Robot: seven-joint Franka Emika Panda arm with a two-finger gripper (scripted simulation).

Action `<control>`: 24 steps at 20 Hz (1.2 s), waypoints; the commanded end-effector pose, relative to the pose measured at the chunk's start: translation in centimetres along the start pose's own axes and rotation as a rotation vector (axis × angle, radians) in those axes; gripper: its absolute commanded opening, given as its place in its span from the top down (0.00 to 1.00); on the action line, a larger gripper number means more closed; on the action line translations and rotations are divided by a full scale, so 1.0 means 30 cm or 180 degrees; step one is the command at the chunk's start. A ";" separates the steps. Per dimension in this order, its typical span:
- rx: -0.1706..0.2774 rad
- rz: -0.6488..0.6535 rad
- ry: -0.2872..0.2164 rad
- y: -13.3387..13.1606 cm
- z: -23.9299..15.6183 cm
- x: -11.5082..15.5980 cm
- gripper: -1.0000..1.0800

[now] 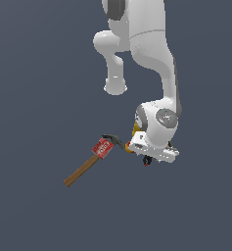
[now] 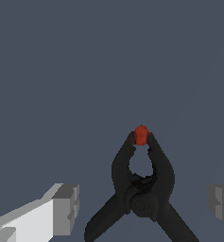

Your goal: Pick up a designated object from a clutter of objects.

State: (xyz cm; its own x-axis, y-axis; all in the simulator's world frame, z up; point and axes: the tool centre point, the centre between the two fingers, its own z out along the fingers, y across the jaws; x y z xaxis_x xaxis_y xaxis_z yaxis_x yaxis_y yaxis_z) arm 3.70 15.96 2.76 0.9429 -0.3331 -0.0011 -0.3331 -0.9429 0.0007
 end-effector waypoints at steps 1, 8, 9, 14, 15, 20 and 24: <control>0.0002 0.0002 0.0003 -0.001 0.028 0.001 0.04; 0.0002 0.0002 0.0003 -0.003 0.042 0.003 1.00; 0.0002 0.0002 0.0003 -0.003 0.042 0.003 1.00; 0.0002 0.0002 0.0003 -0.003 0.042 0.003 1.00; 0.0002 0.0002 0.0003 -0.003 0.042 0.003 1.00; 0.0021 0.0007 0.0040 -0.003 0.010 0.016 1.00; 0.0021 0.0007 0.0040 0.008 -0.022 0.005 1.00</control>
State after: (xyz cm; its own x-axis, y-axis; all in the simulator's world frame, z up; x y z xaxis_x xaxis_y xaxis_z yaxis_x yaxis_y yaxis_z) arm 3.93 15.71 3.01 0.9417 -0.3364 0.0111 -0.3363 -0.9417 -0.0053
